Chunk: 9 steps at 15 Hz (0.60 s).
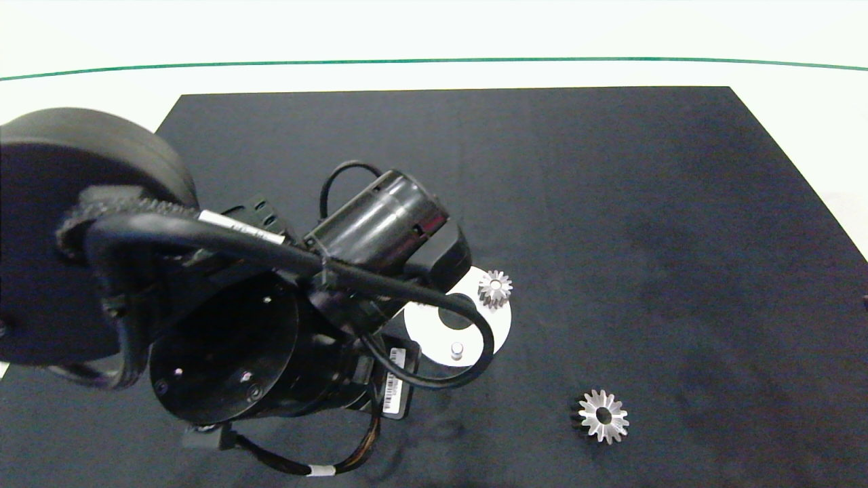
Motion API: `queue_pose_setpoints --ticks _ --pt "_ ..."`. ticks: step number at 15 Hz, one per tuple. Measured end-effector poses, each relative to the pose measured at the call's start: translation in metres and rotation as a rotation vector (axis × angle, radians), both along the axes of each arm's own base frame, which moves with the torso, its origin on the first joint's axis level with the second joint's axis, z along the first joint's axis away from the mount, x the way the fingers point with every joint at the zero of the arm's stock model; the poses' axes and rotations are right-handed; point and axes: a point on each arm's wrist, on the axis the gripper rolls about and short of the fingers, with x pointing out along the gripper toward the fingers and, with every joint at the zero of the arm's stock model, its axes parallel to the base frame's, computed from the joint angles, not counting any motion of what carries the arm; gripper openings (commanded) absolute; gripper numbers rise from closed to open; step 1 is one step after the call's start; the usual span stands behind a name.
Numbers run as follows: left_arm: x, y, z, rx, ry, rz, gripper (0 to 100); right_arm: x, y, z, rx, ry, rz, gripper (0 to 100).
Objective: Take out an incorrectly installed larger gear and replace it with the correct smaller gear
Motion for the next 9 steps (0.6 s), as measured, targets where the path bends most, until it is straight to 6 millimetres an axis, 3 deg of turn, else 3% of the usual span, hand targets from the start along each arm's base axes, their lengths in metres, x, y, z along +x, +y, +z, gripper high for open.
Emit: queue_pose_setpoints --ticks 2,9 --pt "0.003 -0.018 0.008 0.002 -0.012 -0.045 19 -0.004 -0.004 0.002 0.014 -0.013 0.001 100" --pt "0.017 -0.064 0.003 0.04 -0.045 -0.167 19 0.005 -0.021 0.008 0.014 -0.02 -0.1 100"
